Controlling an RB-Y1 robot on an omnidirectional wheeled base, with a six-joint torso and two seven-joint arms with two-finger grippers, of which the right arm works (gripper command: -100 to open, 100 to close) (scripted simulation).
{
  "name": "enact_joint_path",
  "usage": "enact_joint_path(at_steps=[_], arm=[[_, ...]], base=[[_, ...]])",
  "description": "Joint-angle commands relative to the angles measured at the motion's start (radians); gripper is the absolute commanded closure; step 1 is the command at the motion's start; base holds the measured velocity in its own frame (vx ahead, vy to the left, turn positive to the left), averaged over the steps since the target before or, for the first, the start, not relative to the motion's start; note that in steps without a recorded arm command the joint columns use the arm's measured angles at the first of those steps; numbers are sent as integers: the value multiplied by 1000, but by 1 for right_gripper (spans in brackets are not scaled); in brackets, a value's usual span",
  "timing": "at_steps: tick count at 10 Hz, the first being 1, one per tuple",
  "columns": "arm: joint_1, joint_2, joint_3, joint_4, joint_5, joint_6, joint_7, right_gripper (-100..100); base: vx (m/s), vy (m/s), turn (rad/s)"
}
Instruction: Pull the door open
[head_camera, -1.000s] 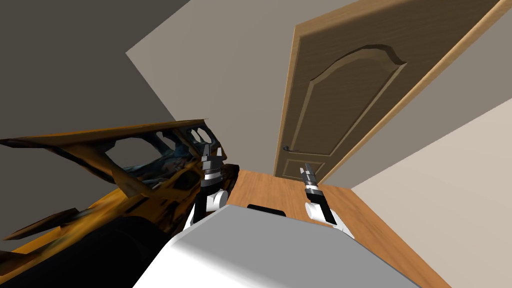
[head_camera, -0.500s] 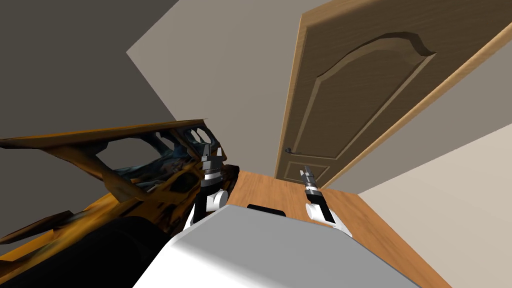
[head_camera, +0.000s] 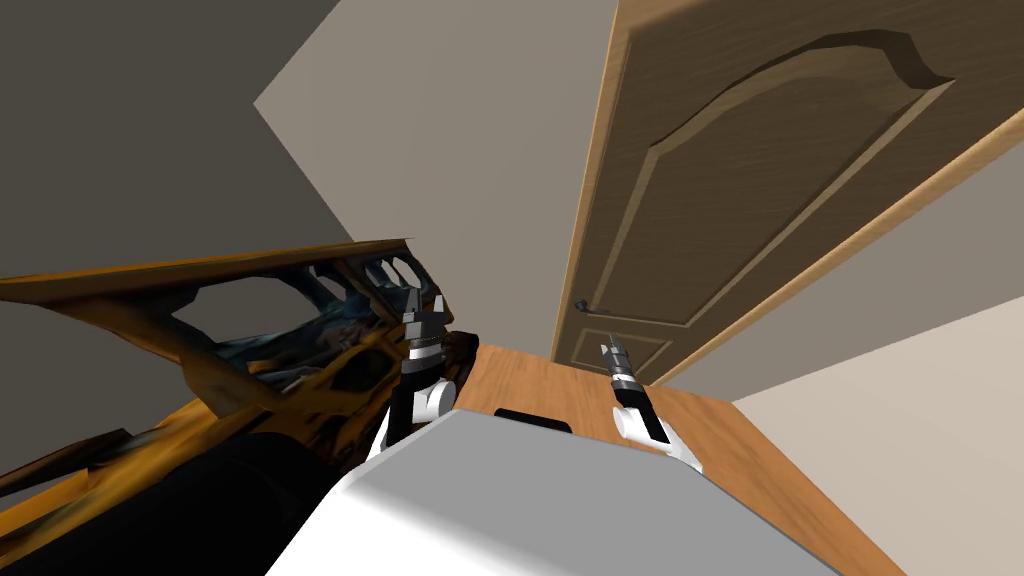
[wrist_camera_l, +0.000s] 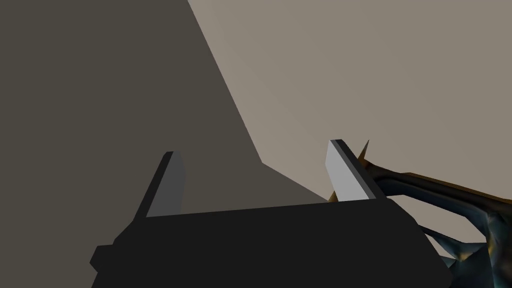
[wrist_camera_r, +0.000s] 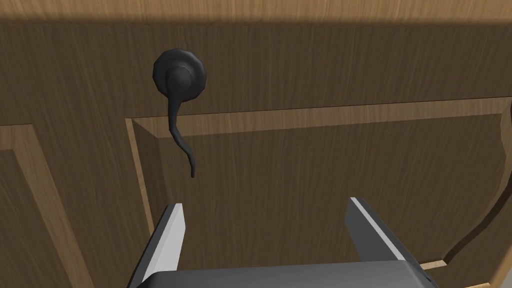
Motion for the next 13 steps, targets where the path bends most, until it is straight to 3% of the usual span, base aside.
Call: enact_joint_path(at_steps=[1, 9, 13], arm=[[-14, -4, -2, 41, -4, -3, -4, -100], [-75, -28, -10, 204, -25, -6, -22, -100], [-94, -36, -12, 256, -31, -7, -28, -100]], base=[[103, -14, 40], [97, -15, 33], [95, -15, 23]])
